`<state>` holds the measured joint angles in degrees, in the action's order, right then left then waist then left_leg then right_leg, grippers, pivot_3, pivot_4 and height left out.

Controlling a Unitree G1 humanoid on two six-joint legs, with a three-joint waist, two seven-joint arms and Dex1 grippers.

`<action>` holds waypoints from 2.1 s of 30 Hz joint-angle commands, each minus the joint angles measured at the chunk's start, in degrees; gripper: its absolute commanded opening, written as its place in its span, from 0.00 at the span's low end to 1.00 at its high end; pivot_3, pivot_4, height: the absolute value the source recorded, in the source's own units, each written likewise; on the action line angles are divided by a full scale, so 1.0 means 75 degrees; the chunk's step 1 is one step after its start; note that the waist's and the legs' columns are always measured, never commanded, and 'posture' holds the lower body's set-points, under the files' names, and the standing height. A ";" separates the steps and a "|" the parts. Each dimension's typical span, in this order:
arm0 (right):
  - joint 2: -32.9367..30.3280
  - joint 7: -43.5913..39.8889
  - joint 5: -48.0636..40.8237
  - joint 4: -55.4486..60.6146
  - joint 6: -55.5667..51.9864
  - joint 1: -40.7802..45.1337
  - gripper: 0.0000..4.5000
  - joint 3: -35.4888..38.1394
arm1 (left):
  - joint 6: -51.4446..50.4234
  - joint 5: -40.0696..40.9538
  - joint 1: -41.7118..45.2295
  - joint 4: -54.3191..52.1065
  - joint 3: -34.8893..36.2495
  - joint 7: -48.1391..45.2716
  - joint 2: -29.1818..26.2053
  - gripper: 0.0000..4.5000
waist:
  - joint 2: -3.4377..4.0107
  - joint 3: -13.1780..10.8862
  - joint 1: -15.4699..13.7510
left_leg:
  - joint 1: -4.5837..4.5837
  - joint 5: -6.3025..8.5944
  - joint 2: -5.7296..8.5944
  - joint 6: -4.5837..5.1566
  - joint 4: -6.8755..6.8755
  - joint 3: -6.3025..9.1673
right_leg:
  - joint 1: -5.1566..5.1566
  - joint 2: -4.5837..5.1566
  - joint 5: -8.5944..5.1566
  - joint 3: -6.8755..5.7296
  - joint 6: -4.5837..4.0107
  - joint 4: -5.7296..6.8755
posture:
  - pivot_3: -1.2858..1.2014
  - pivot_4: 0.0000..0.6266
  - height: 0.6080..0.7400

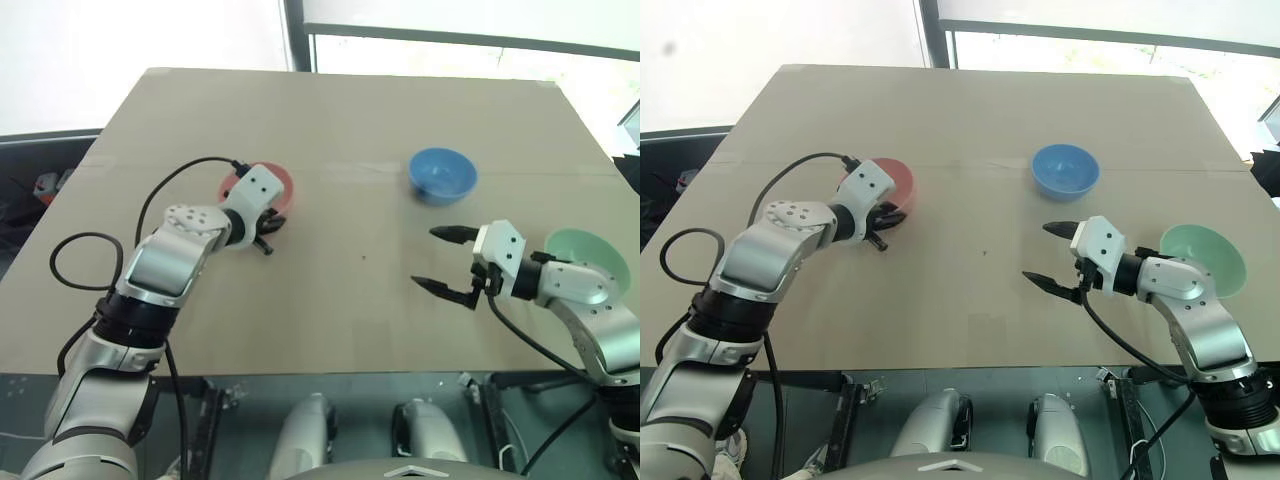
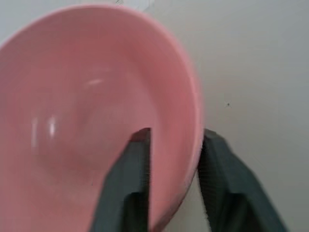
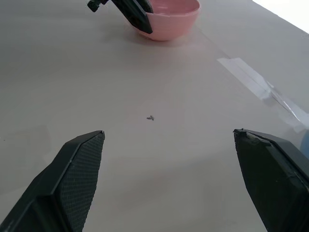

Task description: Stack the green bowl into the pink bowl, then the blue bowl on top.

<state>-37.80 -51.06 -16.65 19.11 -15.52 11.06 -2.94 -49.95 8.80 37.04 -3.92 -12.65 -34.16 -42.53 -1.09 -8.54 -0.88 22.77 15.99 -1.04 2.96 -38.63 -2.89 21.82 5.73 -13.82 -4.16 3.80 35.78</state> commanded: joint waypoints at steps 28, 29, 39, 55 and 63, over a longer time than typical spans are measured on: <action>-0.0124 0.1725 0.0277 0.1725 -0.0346 -0.2617 1.00 0.1888 | 0.4271 0.0159 0.1226 0.1313 -0.1421 -0.4685 0.1971 0.43 | 0.0002 0.0002 -0.0014 | 0.0007 0.0012 0.0002 0.0021 -0.0039 0.0001 | -0.0011 -0.0003 0.0001 0.0004 0.0001 0.0007 | 0.52 0.24 1.00; -0.0120 0.1849 0.0365 0.1744 -0.0370 -0.2648 1.00 0.1913 | 0.4185 0.0205 0.1255 0.1336 -0.1328 -0.4640 0.2061 0.48 | 0.0002 0.0002 -0.0016 | 0.0009 0.0012 0.0002 0.0022 -0.0041 0.0001 | -0.0011 -0.0001 0.0001 0.0004 0.0001 0.0007 | 0.52 0.24 1.00; -0.0139 0.3863 0.1701 0.1055 -0.2692 -0.1608 1.00 0.2006 | 0.3388 0.1777 0.0596 0.0091 0.0518 -0.3996 0.2505 0.99 | 0.0004 0.0003 0.0026 | 0.0007 0.0015 -0.0023 0.0026 -0.0060 -0.0002 | -0.0010 0.0000 0.0002 0.0011 0.0000 0.0015 | 0.52 0.24 1.00; 0.0182 0.4492 0.1874 0.0133 -0.4927 -0.0699 0.47 0.2245 | 0.3510 0.3013 -0.0563 -0.1125 0.1659 -0.3391 0.2444 1.00 | 0.0015 0.0008 0.0016 | 0.0005 0.0014 -0.0016 0.0025 -0.0058 0.0003 | -0.0017 0.0003 0.0002 0.0002 0.0000 0.0012 | 0.52 0.24 1.00; 0.0178 0.4397 0.1860 0.0235 -0.4298 -0.0368 0.02 0.2092 | 0.3852 0.2865 -0.0526 -0.0855 0.1850 -0.3026 0.2432 1.00 | 0.0015 0.0009 -0.0001 | 0.0004 0.0014 -0.0018 0.0025 -0.0052 0.0001 | -0.0015 0.0001 0.0002 0.0008 0.0000 0.0009 | 0.52 0.24 1.00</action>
<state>-35.86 -17.53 -2.66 19.23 -51.44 7.28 11.70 -23.01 30.57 32.36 -9.60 -0.14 -58.23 -24.41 -0.98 -8.47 -0.89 22.83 16.10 -1.16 3.15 -39.02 -2.88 21.71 5.75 -13.80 -4.11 3.81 35.82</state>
